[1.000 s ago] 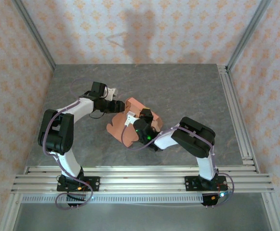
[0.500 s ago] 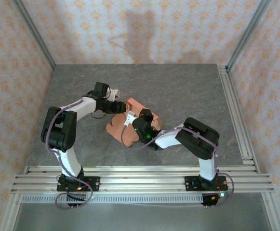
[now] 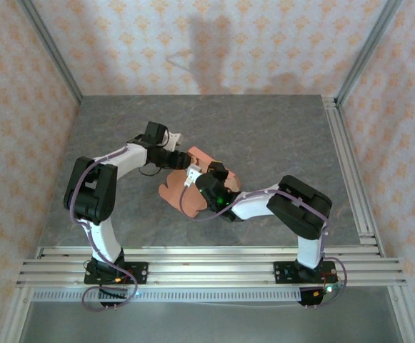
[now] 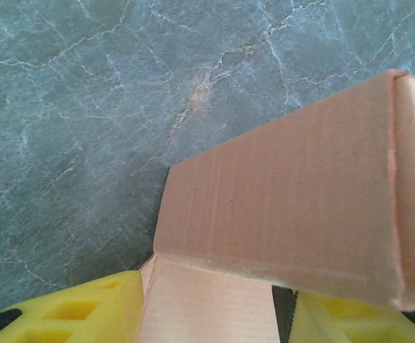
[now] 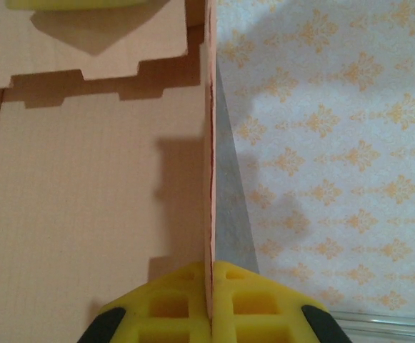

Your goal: Fold the paper box

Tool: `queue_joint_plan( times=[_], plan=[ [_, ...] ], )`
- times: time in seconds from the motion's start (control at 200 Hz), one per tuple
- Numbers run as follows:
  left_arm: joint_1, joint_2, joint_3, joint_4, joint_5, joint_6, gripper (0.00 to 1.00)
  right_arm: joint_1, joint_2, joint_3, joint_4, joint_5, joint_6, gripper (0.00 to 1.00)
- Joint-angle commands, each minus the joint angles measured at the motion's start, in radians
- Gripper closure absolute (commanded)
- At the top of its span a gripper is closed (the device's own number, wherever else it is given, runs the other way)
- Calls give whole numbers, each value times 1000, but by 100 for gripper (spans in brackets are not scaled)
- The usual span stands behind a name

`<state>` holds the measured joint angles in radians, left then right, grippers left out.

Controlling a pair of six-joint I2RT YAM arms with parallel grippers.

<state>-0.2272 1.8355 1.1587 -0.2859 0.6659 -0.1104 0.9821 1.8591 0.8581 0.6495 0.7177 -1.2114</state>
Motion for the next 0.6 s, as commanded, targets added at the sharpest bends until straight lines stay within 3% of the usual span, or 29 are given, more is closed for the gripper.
queue_joint_plan(
  times=[0.0,0.375,0.425,0.566,0.596],
  plan=[
    [-7,-23,-15,58,-40,23,50,11,-29,19,-76,-44,50,100],
    [-21,-64,-77,171,-84,31,55,10,-60,42,-211,-109,167,100],
    [-23,-64,-77,171,-86,32,61,10,-56,44,-212,-108,166,100],
    [-42,-59,-71,168,-98,34,65,10,-51,48,-220,-103,164,100],
    [-46,-57,-70,166,-102,36,71,11,-50,50,-220,-100,164,100]
  ],
)
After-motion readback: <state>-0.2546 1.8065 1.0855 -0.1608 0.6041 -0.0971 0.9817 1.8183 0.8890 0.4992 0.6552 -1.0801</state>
